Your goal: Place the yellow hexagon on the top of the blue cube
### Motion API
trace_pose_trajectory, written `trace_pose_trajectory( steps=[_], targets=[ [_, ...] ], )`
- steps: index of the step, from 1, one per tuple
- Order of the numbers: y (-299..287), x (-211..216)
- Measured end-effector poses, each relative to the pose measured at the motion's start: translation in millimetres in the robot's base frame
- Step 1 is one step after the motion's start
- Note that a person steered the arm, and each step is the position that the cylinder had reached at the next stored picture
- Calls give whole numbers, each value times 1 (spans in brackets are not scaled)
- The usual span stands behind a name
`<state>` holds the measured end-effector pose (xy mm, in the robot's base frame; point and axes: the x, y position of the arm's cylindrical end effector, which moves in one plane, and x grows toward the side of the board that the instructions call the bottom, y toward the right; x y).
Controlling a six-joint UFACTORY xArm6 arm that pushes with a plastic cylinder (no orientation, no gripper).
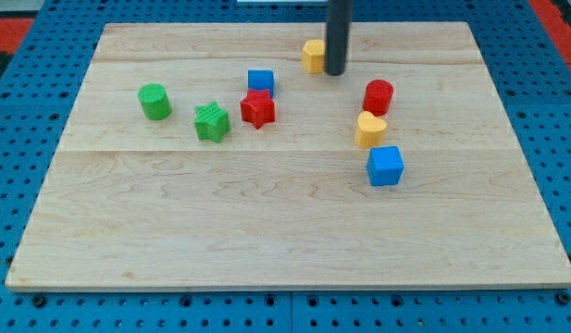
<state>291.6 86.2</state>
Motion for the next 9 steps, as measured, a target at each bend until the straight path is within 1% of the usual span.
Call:
trace_pose_trajectory(
  steps=[1, 3, 4, 5, 6, 8, 9],
  targets=[
    [10, -5],
    [-36, -29],
    [-36, -48],
    [-44, -52],
    [-46, -66],
    [-99, -57],
    [-98, -65]
  ],
)
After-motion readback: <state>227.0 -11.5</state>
